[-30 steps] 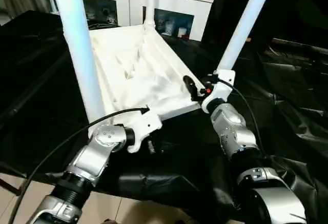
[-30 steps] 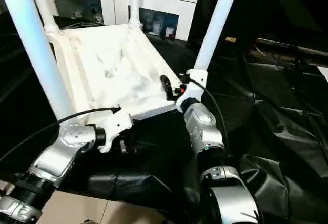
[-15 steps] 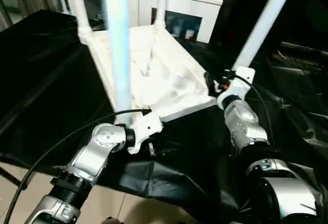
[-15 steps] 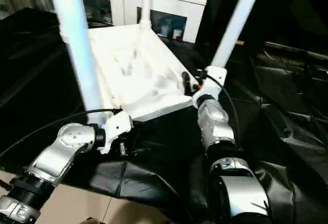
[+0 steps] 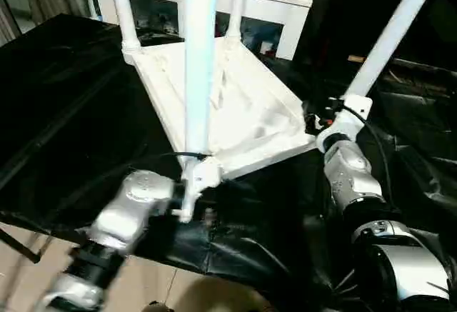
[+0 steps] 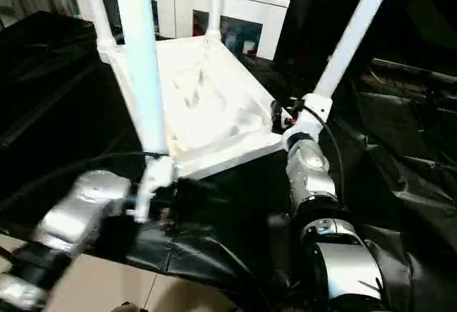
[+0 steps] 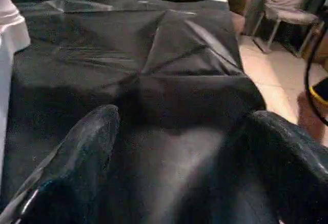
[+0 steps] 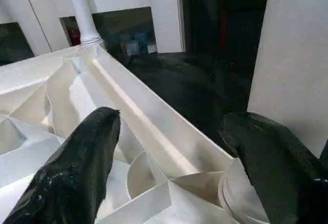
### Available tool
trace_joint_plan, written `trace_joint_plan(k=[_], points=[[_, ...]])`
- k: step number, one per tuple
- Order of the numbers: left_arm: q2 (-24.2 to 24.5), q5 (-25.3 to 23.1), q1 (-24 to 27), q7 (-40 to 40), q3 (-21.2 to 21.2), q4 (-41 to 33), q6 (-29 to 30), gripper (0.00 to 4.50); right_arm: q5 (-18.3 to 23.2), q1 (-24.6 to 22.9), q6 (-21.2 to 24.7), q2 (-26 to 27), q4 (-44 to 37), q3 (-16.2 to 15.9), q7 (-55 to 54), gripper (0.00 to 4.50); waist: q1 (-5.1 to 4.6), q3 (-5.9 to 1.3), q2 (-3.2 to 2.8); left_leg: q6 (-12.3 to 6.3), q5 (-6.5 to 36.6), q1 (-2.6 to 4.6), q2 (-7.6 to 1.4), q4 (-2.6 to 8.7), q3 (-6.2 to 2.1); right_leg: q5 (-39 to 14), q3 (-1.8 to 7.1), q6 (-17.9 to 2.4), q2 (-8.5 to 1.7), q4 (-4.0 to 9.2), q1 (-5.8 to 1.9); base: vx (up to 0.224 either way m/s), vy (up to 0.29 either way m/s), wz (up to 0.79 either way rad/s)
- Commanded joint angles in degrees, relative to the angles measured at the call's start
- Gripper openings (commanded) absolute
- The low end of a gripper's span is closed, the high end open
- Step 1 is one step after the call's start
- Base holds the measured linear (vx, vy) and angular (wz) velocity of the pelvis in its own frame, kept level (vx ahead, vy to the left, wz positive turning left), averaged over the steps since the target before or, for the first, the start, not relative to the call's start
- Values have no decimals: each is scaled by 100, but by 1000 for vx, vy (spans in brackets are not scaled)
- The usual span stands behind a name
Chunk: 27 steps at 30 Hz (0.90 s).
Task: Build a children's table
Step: Rotate leg to tighten
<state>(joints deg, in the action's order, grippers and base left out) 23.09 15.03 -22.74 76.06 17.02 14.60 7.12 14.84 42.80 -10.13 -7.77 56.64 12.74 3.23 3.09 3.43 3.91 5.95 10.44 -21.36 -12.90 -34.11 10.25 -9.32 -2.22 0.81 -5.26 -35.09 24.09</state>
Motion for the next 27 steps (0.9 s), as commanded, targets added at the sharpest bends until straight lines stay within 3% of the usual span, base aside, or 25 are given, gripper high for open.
trace_joint_plan(k=[1,6,8,13,17,20,22,23,27], points=[[197,155,-112,-33,-602,-172,-200,440,-4,-115,-113,-388,37,356,-468,379,-98,-416,-139,155,1575,161,34,404,131,-1226,143,-1099,-56,354,-192,0,0,0],[496,622,-97,161,-951,-501,201,440,-34,-137,-67,-448,68,350,-499,379,-79,-379,-138,231,1977,209,30,404,134,-1849,145,-958,-43,400,-119,0,0,0],[677,746,-28,317,-968,-669,482,440,-44,-121,-42,-462,90,355,-500,379,-93,-376,-116,252,1965,153,38,416,114,-2027,148,-867,-47,401,-147,0,0,0],[1084,858,193,511,-892,-994,900,440,-56,-81,-19,-476,138,343,-489,379,-120,-387,-102,288,1695,105,49,413,108,-1958,144,-765,-48,375,-176,0,0,0],[1454,907,388,535,-1021,-1049,1227,440,-40,-112,139,-466,109,241,-192,379,-255,-424,-86,246,1325,10,70,399,86,-1493,138,-821,-44,302,-248,0,0,0],[1536,897,399,310,-1377,-827,1114,440,-251,-385,425,-462,-163,-200,485,379,-318,-425,-62,125,1126,-23,74,383,85,-1108,145,-973,-38,286,-285,0,0,0],[1507,892,353,177,-1484,-736,1049,440,-369,-500,579,-490,-232,-371,613,379,-337,-449,-66,77,911,0,71,366,84,-749,150,-1106,-28,253,-301,0,0,0],[1411,934,278,40,-1593,-629,986,440,-442,-603,744,-520,-286,-507,779,379,-345,-453,-35,50,860,-2,71,361,88,-673,150,-1144,-19,246,-307,0,0,0],[1271,1128,216,-188,-1820,-545,1113,440,-654,-1032,1060,-637,-540,-810,1109,379,-307,-447,-54,-40,702,25,54,355,95,-337,150,-1289,-16,216,-318,0,0,0]])
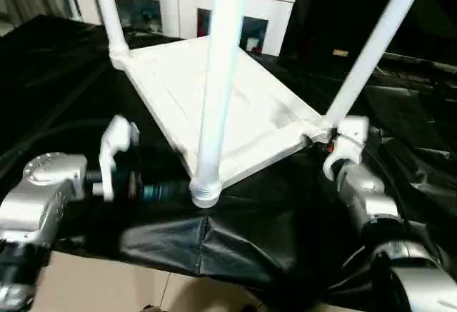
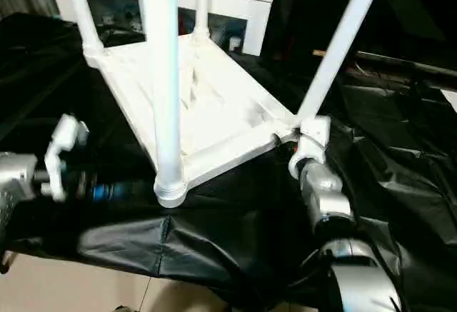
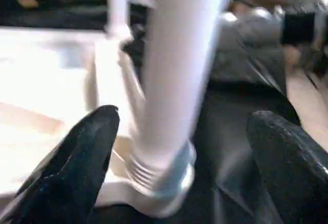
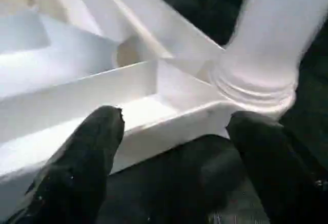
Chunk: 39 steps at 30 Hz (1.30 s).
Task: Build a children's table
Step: Rotate leg to tighten, then rotate table base
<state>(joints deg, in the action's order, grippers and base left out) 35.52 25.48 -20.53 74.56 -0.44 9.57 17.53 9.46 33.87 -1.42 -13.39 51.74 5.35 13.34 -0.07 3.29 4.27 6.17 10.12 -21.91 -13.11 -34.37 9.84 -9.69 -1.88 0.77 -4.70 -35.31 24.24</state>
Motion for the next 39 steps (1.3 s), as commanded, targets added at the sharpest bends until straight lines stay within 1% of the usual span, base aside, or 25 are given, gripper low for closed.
trace_joint_plan(k=[1,4,6,7,10,11,12,14,15,16,17,18,19,20,21,24,25,29,30,31,32,35,37,38,39], points=[[89,85,37,-2,-55,-50,136,440,-134,-221,212,-104,-99,-76,102,379,3,-427,-95,-61,825,90,75,382,142,-401,124,-1279,-84,248,-318,0,0,0],[119,104,87,-12,-82,19,145,440,-187,-375,251,-180,-210,-78,116,379,9,-417,-88,0,1076,121,68,393,144,-672,129,-1220,-75,283,-290,0,0,0],[-29,116,-5,-152,-165,138,67,440,-208,-405,275,-209,-234,-85,134,379,11,-410,-86,54,1229,132,64,398,143,-868,130,-1207,-80,308,-281,0,0,0],[-93,120,-38,-196,-191,166,37,440,-208,-422,304,-217,-266,-89,150,379,20,-404,-66,66,1338,146,65,395,151,-1007,132,-1185,-80,332,-263,0,0,0],[-440,364,-271,-344,-330,251,31,440,-293,-418,383,-249,-350,-179,148,379,40,-403,-62,124,1433,136,65,398,138,-1237,132,-1134,-96,349,-265,0,0,0],[-506,455,-311,-359,-357,237,91,440,-314,-436,413,-259,-406,-190,121,379,50,-408,-28,139,1385,110,62,405,126,-1288,125,-1106,-105,335,-285,0,0,0],[-614,587,-374,-354,-355,187,193,440,-355,-445,448,-288,-455,-177,17,379,47,-405,-4,138,1389,107,66,401,132,-1333,125,-1082,-104,349,-276,0,0,0],[-683,612,-417,-362,-267,152,221,440,-356,-459,497,-302,-499,-145,-18,379,44,-398,4,148,1406,100,67,400,126,-1459,126,-996,-109,354,-275,0,0,0],[-738,565,-449,-388,-189,151,199,440,-344,-459,511,-306,-503,-131,-7,379,37,-399,22,131,1402,96,69,395,127,-1510,128,-944,-103,361,-277,0,0,0],[-856,437,-512,-433,-64,196,143,440,-352,-445,523,-312,-489,-133,45,379,42,-404,21,115,1351,94,73,385,131,-1474,133,-922,-104,362,-275,0,0,0],[-856,437,-512,-433,-64,196,143,440,-352,-445,523,-312,-489,-133,45,379,34,-406,24,108,1314,80,72,388,127,-1451,132,-915,-104,359,-285,0,0,0],[-1001,267,-587,-482,82,308,26,440,-371,-404,485,-307,-431,-161,94,379,37,-409,18,96,1287,89,70,382,131,-1410,130,-907,-100,362,-275,0,0,0],[-1085,275,-620,-472,116,340,33,440,-370,-383,470,-298,-411,-174,117,379,35,-416,21,84,1239,75,71,379,127,-1357,128,-912,-104,354,-291,0,0,0],[-1200,320,-665,-463,148,363,79,440,-370,-351,457,-278,-381,-193,150,379,38,-420,-3,69,1188,81,71,376,129,-1268,131,-946,-105,345,-285,0,0,0],[-1276,354,-691,-445,172,362,108,440,-379,-331,451,-265,-360,-211,171,379,33,-427,11,61,1155,75,74,370,133,-1203,131,-966,-102,342,-292,0,0,0],[-1475,438,-744,-335,383,231,299,440,-464,-284,468,-219,-301,-294,224,379,38,-436,3,28,1070,63,79,365,132,-1000,127,-1062,-101,318,-309,0,0,0],[-1595,436,-790,-318,556,163,337,440,-496,-280,511,-182,-305,-341,271,379,30,-437,2,20,1076,62,78,363,132,-991,125,-1072,-99,322,-315,0,0,0],[-1813,424,-931,-272,833,113,355,440,-509,-309,577,-122,-403,-431,357,379,41,-450,-5,-28,1011,79,70,357,132,-801,124,-1152,-95,308,-321,0,0,0],[-1943,330,-1030,-252,983,167,286,440,-500,-312,584,-85,-433,-455,390,379,41,-449,-9,-54,966,83,65,358,134,-677,124,-1191,-92,305,-320,0,0,0],[-2005,267,-1074,-230,1040,208,246,440,-502,-308,584,-67,-436,-460,408,379,41,-460,-19,-69,894,75,67,355,128,-545,118,-1221,-94,285,-341,0,0,0],[-2047,221,-1102,-220,1080,236,207,440,-508,-307,578,-55,-441,-470,418,379,39,-455,-14,-80,881,78,64,357,131,-499,118,-1236,-93,290,-338,0,0,0],[-2350,50,-1297,-226,1255,412,51,440,-512,-295,522,50,-475,-538,517,379,26,-458,-30,-125,859,65,78,354,132,-393,120,-1286,-96,300,-362,0,0,0],[-2434,26,-1353,-250,1283,470,15,440,-511,-291,497,84,-490,-561,547,379,24,-462,-17,-128,872,64,76,350,130,-370,120,-1312,-102,295,-373,0,0,0],[-2598,-47,-1442,-285,1391,567,-86,440,-477,-315,475,194,-603,-627,731,379,4,-469,-48,-145,884,55,82,348,121,-357,121,-1334,-107,295,-386,0,0,0],[-2672,-77,-1475,-305,1447,599,-106,440,-470,-337,460,243,-672,-672,820,379,-8,-467,-40,-168,912,55,80,347,125,-359,122,-1350,-105,307,-381,0,0,0]])
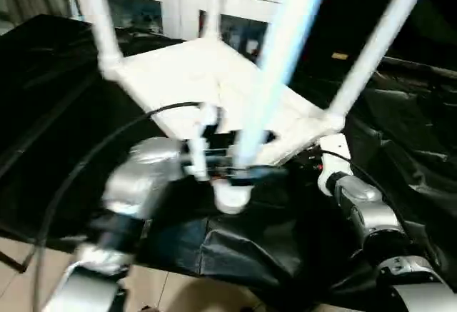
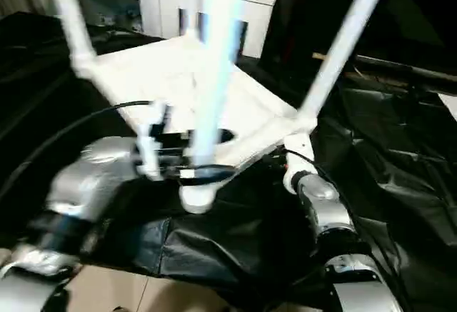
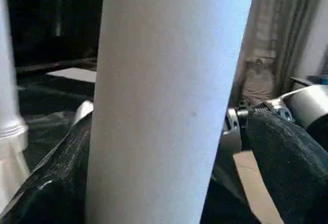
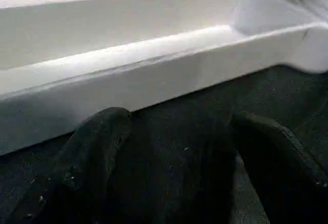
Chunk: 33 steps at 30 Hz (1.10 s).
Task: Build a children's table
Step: Rotate table base
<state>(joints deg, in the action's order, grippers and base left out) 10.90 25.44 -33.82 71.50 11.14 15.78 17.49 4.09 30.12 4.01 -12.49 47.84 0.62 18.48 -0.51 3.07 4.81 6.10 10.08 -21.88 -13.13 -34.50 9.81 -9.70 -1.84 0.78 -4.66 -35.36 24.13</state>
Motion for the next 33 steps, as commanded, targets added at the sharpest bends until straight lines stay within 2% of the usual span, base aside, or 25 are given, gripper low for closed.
trace_joint_plan(k=[1,3,4,5,6,8,9,10,12,13,17,18,24,27,32,33], points=[[-273,-120,-170,-26,336,9,-155,440,87,18,-92,194,-337,-237,403,379,31,-445,-91,-195,937,55,75,360,123,-346,115,-1374,-107,316,-380,0,0,0],[-331,-184,-206,-97,384,72,-230,440,82,-2,-95,227,-393,-277,487,379,9,-445,-83,-212,914,33,72,367,111,-335,109,-1407,-115,308,-395,0,0,0],[-416,-310,-271,-235,429,220,-362,440,47,-25,-110,256,-457,-344,547,379,4,-446,-105,-203,927,34,69,368,105,-353,107,-1413,-118,304,-398,0,0,0],[-473,-437,-324,-360,464,353,-476,440,61,-46,-123,278,-505,-359,606,379,-22,-441,-92,-231,1034,47,68,362,112,-460,110,-1415,-108,342,-384,0,0,0],[-521,-576,-375,-444,526,492,-581,440,119,-70,-135,310,-562,-346,693,379,-17,-440,-106,-227,1094,62,59,365,109,-545,113,-1411,-119,352,-380,0,0,0],[-537,-664,-385,-498,565,540,-660,440,140,-85,-137,315,-593,-343,726,379,-25,-432,-95,-214,1122,44,62,374,105,-638,110,-1395,-119,357,-388,0,0,0],[-558,-742,-397,-505,578,600,-736,440,152,-99,-149,319,-622,-349,775,379,-23,-422,-118,-188,1216,47,57,383,100,-834,103,-1358,-124,387,-377,0,0,0],[-581,-784,-404,-495,583,647,-783,440,167,-114,-151,323,-649,-356,840,379,-20,-424,-113,-164,1244,57,51,378,102,-877,104,-1358,-128,387,-373,0,0,0],[-666,-870,-393,-512,612,723,-889,440,204,-200,-155,336,-782,-389,1100,379,0,-435,-125,-164,1208,84,42,365,115,-679,116,-1430,-121,377,-365,0,0,0],[-667,-871,-393,-513,612,723,-890,440,204,-201,-154,336,-784,-390,1103,379,-4,-421,-135,-188,1224,72,43,381,110,-608,106,-1461,-113,376,-371,0,0,0],[-785,-991,-386,-627,669,872,-1103,440,264,-329,-85,352,-1015,-454,1432,379,-2,-413,-140,-186,1382,94,34,389,107,-741,100,-1488,-113,397,-362,0,0,0],[-837,-1028,-408,-673,676,958,-1187,440,278,-360,-68,361,-1078,-470,1528,379,-7,-413,-138,-177,1422,84,34,401,96,-810,94,-1472,-115,399,-375,0,0,0],[-934,-1231,-462,-875,624,1195,-1454,440,298,-364,-47,361,-1097,-392,1577,379,-9,-397,-134,-95,1693,109,34,407,95,-1314,94,-1368,-126,455,-334,0,0,0],[-953,-1369,-485,-1002,610,1357,-1641,440,291,-419,6,321,-1206,-376,1755,379,-15,-396,-132,-99,1685,82,36,421,80,-1385,89,-1291,-123,463,-349,0,0,0],[-1111,-1578,-553,-1393,569,1631,-1967,440,287,-480,12,252,-1298,-356,1895,379,-5,-389,-135,-132,1791,95,29,422,80,-1462,84,-1294,-126,487,-329,0,0,0],[-1156,-1604,-568,-1478,549,1688,-2013,440,247,-472,-43,237,-1273,-325,1798,379,-3,-388,-152,-117,1818,104,29,422,80,-1520,82,-1284,-129,496,-317,0,0,0]])
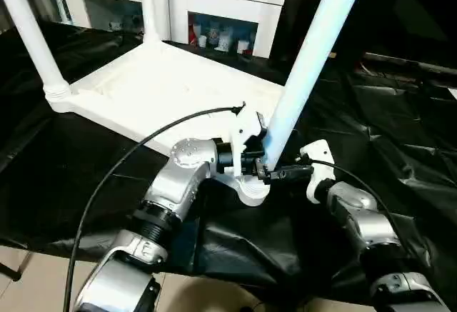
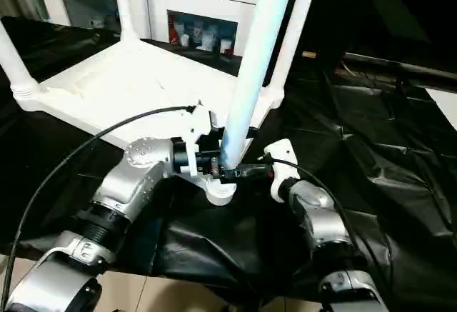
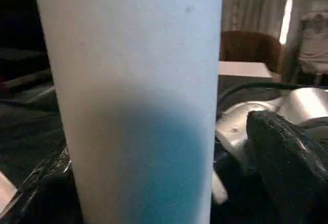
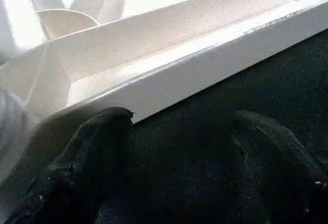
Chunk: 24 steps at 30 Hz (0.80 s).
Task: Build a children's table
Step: Rotate table base
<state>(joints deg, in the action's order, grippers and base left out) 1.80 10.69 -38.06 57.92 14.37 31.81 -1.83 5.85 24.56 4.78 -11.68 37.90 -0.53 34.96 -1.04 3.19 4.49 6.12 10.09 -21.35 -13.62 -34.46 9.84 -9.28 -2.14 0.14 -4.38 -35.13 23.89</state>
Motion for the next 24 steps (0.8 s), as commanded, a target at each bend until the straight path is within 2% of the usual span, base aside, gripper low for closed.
trace_joint_plan(k=[1,3,5,6,9,11,13,14,15,17,18,20,23,24], points=[[-267,-313,-252,-486,206,308,-210,440,40,134,-214,132,-200,-112,-51,379,53,-401,-123,-112,1836,52,76,418,74,-1583,112,-1215,-158,479,-290,0,0,0],[-262,-639,-480,-1139,131,768,-547,440,91,228,-311,76,-82,114,-316,379,48,-405,-125,-97,1901,63,94,412,71,-1716,99,-1113,-149,502,-288,0,0,0],[-216,-768,-597,-1388,74,982,-727,440,158,254,-330,27,-87,226,-343,379,55,-406,-137,-120,1784,20,111,409,60,-1722,97,-1074,-162,489,-324,0,0,0],[-159,-808,-668,-1458,23,1099,-827,440,226,258,-326,-31,-132,314,-314,379,66,-404,-131,-160,1739,20,114,400,69,-1780,95,-1044,-167,503,-313,0,0,0],[-83,-750,-719,-1386,-120,1168,-1072,440,367,209,-275,-182,-306,489,-124,379,100,-407,-157,-263,1557,14,118,382,90,-1621,107,-1145,-167,499,-312,0,0,0],[-81,-694,-714,-1317,-167,1150,-1106,440,412,185,-253,-220,-371,533,-62,379,135,-431,-178,-348,1296,6,111,371,93,-1204,111,-1249,-167,448,-343,0,0,0],[-27,-425,-621,-762,-263,1047,-1156,440,547,94,-201,-400,-510,634,135,379,158,-420,-186,-413,1226,7,115,373,103,-1106,107,-1307,-161,440,-347,0,0,0],[22,-336,-576,-491,-250,1006,-1146,440,582,59,-190,-469,-546,653,201,379,194,-424,-191,-435,1211,30,115,373,108,-1126,111,-1345,-174,445,-340,0,0,0],[206,-169,-441,149,-148,795,-904,440,607,0,-192,-589,-602,656,338,379,202,-418,-194,-436,1226,31,109,378,109,-1146,113,-1367,-175,444,-332,0,0,0],[381,-86,-349,592,-40,645,-748,440,636,-44,-157,-671,-660,655,462,379,207,-412,-200,-413,1286,33,96,387,115,-1137,118,-1424,-171,430,-325,0,0,0],[619,-15,-276,995,50,529,-563,440,649,-111,-112,-807,-753,616,666,379,202,-408,-198,-400,1394,46,88,399,114,-1175,115,-1433,-160,432,-318,0,0,0],[694,8,-256,1114,72,493,-482,440,645,-131,-106,-852,-778,600,728,379,204,-405,-215,-372,1453,57,92,399,118,-1245,115,-1415,-158,432,-310,0,0,0],[1258,-141,-331,1696,216,626,-240,440,534,-186,-119,-1165,-798,525,970,379,211,-391,-214,-292,1560,69,92,415,114,-1479,111,-1341,-161,457,-301,0,0,0],[1274,-155,-339,1709,220,641,-240,440,533,-188,-116,-1175,-802,523,980,379,215,-389,-226,-263,1602,78,92,415,114,-1555,112,-1305,-158,460,-287,0,0,0]])
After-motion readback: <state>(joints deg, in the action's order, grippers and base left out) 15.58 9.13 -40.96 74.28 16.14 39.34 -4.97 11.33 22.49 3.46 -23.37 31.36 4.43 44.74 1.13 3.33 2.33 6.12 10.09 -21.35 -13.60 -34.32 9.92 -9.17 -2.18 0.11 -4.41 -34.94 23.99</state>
